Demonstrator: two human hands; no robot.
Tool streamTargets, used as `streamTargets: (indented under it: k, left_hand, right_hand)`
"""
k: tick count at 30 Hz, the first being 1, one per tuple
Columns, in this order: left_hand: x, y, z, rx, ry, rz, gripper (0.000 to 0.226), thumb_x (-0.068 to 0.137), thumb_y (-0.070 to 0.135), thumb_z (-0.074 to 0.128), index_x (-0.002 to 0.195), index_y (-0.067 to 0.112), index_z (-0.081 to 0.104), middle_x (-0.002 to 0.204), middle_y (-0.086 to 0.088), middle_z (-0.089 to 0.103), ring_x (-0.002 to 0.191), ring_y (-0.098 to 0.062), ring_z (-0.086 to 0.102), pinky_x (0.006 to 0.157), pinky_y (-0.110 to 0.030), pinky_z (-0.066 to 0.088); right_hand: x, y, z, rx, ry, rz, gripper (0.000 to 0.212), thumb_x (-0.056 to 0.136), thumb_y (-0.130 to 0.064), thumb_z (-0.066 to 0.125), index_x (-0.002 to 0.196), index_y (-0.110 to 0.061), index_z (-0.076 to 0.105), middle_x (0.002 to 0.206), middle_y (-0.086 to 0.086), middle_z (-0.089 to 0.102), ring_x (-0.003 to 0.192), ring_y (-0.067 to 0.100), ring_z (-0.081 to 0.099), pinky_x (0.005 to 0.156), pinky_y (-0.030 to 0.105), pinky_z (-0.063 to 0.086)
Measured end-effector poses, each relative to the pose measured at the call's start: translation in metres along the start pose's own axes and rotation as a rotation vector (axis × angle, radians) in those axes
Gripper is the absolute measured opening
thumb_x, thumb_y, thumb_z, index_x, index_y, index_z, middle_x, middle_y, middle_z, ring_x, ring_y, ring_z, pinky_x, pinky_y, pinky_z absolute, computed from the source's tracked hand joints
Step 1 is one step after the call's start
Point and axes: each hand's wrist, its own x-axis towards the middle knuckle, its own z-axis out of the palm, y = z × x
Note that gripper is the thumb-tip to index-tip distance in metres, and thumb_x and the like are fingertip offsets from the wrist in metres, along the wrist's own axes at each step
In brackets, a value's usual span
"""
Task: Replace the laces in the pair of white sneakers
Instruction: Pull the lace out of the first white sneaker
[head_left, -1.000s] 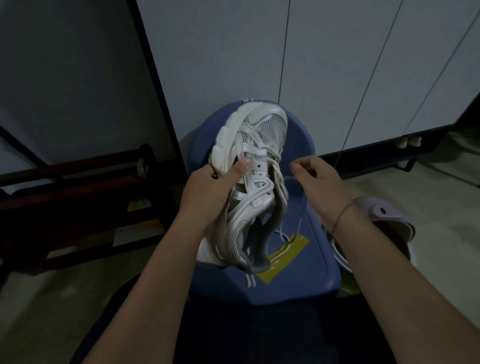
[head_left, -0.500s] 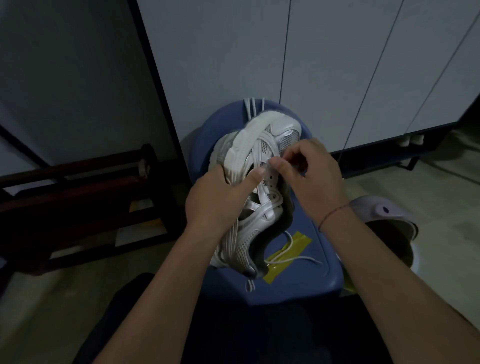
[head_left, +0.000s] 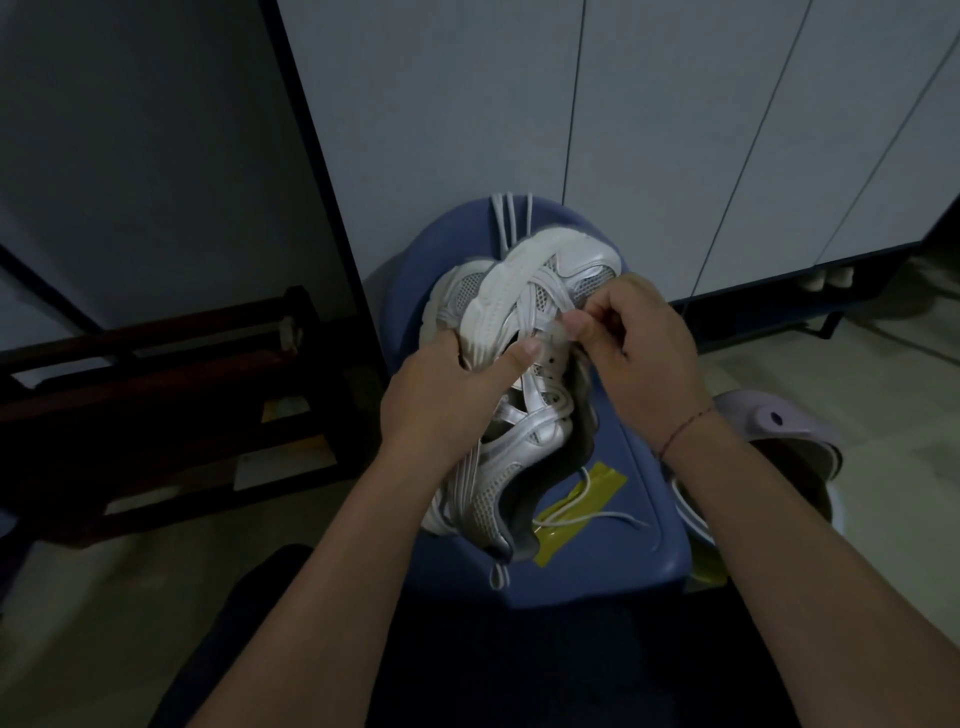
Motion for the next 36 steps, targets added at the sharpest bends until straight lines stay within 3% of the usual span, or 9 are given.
streamTargets:
  k: [5, 9, 13, 18, 21, 25, 28, 31, 36]
  left_hand:
    - [0.005, -0.002, -0.008, -0.154, 0.04, -0.046, 0.069, 0.057, 0.081, 0.062, 0.09, 0.022, 0.072, 0.087, 0.009, 0.074, 0.085, -0.012, 0.069, 0.087, -0.043, 0.056]
    - [0.003, 0.0, -0.007, -0.171, 0.037, -0.058, 0.058, 0.065, 0.075, 0.067, 0.085, 0.021, 0.071, 0.083, 0.008, 0.074, 0.082, -0.012, 0.069, 0.086, -0.044, 0.056]
    - [0.001, 0.001, -0.005, -0.085, 0.041, -0.025, 0.058, 0.072, 0.074, 0.064, 0.083, 0.017, 0.068, 0.081, 0.004, 0.071, 0.078, -0.015, 0.067, 0.081, -0.044, 0.055]
    - [-0.002, 0.001, -0.002, 0.016, 0.028, 0.01, 0.07, 0.064, 0.086, 0.05, 0.088, 0.022, 0.067, 0.082, 0.007, 0.07, 0.078, -0.014, 0.065, 0.079, -0.043, 0.055]
    - [-0.002, 0.001, -0.003, -0.042, 0.006, 0.007, 0.074, 0.059, 0.089, 0.05, 0.09, 0.025, 0.07, 0.083, 0.009, 0.072, 0.08, -0.011, 0.067, 0.08, -0.043, 0.056]
    - [0.003, -0.002, -0.012, -0.124, 0.059, -0.036, 0.05, 0.072, 0.072, 0.067, 0.072, 0.022, 0.063, 0.076, 0.008, 0.069, 0.079, -0.016, 0.067, 0.082, -0.042, 0.055]
    - [0.004, -0.002, -0.013, -0.13, 0.075, -0.034, 0.05, 0.074, 0.069, 0.068, 0.065, 0.02, 0.056, 0.069, 0.007, 0.064, 0.074, -0.018, 0.064, 0.077, -0.038, 0.052]
    - [0.003, -0.003, -0.009, -0.117, 0.052, -0.02, 0.054, 0.072, 0.072, 0.066, 0.073, 0.019, 0.062, 0.075, 0.004, 0.068, 0.076, -0.018, 0.065, 0.079, -0.04, 0.055]
    - [-0.001, 0.001, -0.004, -0.068, 0.024, 0.0, 0.06, 0.07, 0.078, 0.06, 0.087, 0.02, 0.067, 0.083, 0.006, 0.071, 0.08, -0.013, 0.067, 0.081, -0.043, 0.055]
  right_hand:
    - [0.001, 0.016, -0.01, -0.028, 0.144, 0.064, 0.026, 0.093, -0.032, 0.05, 0.079, -0.01, 0.048, 0.079, 0.003, 0.043, 0.068, 0.008, 0.035, 0.06, 0.022, 0.026]
    - [-0.001, 0.017, -0.005, 0.013, 0.043, 0.214, 0.017, 0.094, -0.022, 0.055, 0.083, -0.014, 0.046, 0.083, 0.006, 0.045, 0.075, 0.018, 0.042, 0.064, 0.021, 0.026]
    - [-0.002, 0.003, 0.0, 0.021, 0.002, 0.058, 0.023, 0.092, -0.038, 0.046, 0.088, -0.016, 0.051, 0.089, 0.0, 0.048, 0.081, 0.015, 0.047, 0.072, 0.022, 0.037]
    - [0.0, -0.008, 0.007, -0.093, 0.047, -0.027, 0.025, 0.089, -0.037, 0.052, 0.075, -0.017, 0.052, 0.078, -0.004, 0.046, 0.075, 0.024, 0.049, 0.069, 0.045, 0.043]
    - [0.001, -0.002, 0.004, -0.029, 0.11, -0.002, 0.023, 0.09, -0.026, 0.056, 0.072, -0.012, 0.052, 0.073, -0.003, 0.047, 0.071, 0.019, 0.046, 0.067, 0.032, 0.039]
    - [0.004, 0.018, -0.017, 0.103, 0.307, 0.263, 0.024, 0.092, -0.02, 0.054, 0.072, -0.012, 0.045, 0.064, -0.004, 0.04, 0.058, 0.001, 0.037, 0.058, 0.017, 0.032]
    - [0.002, 0.03, -0.02, 0.098, 0.204, 0.387, 0.021, 0.093, -0.016, 0.055, 0.074, -0.011, 0.047, 0.066, -0.002, 0.045, 0.061, 0.005, 0.04, 0.06, 0.021, 0.034]
    - [0.001, 0.021, -0.01, 0.099, 0.113, 0.302, 0.008, 0.089, -0.023, 0.055, 0.084, -0.017, 0.051, 0.086, 0.007, 0.055, 0.077, 0.018, 0.05, 0.071, 0.026, 0.042]
    - [-0.001, -0.005, -0.001, -0.012, 0.004, 0.056, 0.023, 0.088, -0.044, 0.047, 0.079, -0.023, 0.052, 0.081, -0.005, 0.05, 0.081, 0.014, 0.045, 0.074, 0.027, 0.035]
